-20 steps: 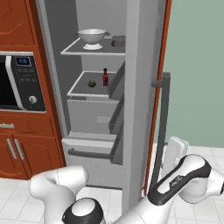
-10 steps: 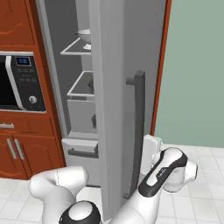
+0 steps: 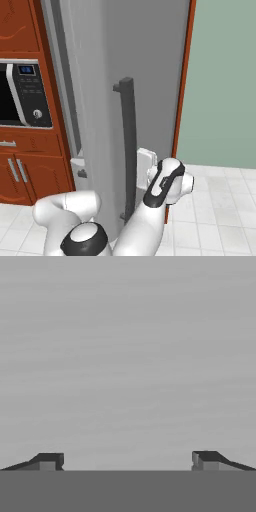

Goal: Place the tupperware on the top shelf of the fridge. Make space for the tupperware among the existing items by rearranging them on the shelves if needed. Close the fridge door when finished.

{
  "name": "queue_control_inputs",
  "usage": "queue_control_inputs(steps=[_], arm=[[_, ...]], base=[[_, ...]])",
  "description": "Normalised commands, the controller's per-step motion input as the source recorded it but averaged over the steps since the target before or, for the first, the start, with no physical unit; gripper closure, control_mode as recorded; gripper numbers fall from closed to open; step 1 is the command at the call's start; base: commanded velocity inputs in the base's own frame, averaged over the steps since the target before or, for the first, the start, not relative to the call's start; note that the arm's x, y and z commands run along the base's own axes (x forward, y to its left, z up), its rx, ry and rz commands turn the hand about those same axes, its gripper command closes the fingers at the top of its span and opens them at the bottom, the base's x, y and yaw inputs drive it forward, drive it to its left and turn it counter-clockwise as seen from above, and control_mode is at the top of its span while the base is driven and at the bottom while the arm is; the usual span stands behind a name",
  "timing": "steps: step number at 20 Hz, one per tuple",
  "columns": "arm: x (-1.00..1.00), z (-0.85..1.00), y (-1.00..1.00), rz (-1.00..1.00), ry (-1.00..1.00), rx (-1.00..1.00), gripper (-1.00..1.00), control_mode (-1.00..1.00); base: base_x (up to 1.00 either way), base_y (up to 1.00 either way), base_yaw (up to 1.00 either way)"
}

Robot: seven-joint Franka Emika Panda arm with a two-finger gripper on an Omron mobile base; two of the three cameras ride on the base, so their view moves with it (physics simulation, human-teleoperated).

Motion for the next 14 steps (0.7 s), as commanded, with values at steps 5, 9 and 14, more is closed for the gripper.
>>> queue_control_inputs(steps=[5,9,14], arm=[[0.21,0.0,1.0,-0.03,-0.26,0.0,-1.0,-1.0],[0.43,0.0,1.0,-0.04,-0.2,0.0,-1.0,-1.0],[0.32,0.26,0.99,-0.23,-0.05,-0.11,-1.0,-1.0]], base=[[0.0,0.0,0.0],[0.0,0.0,0.0],[0.0,0.0,0.0]])
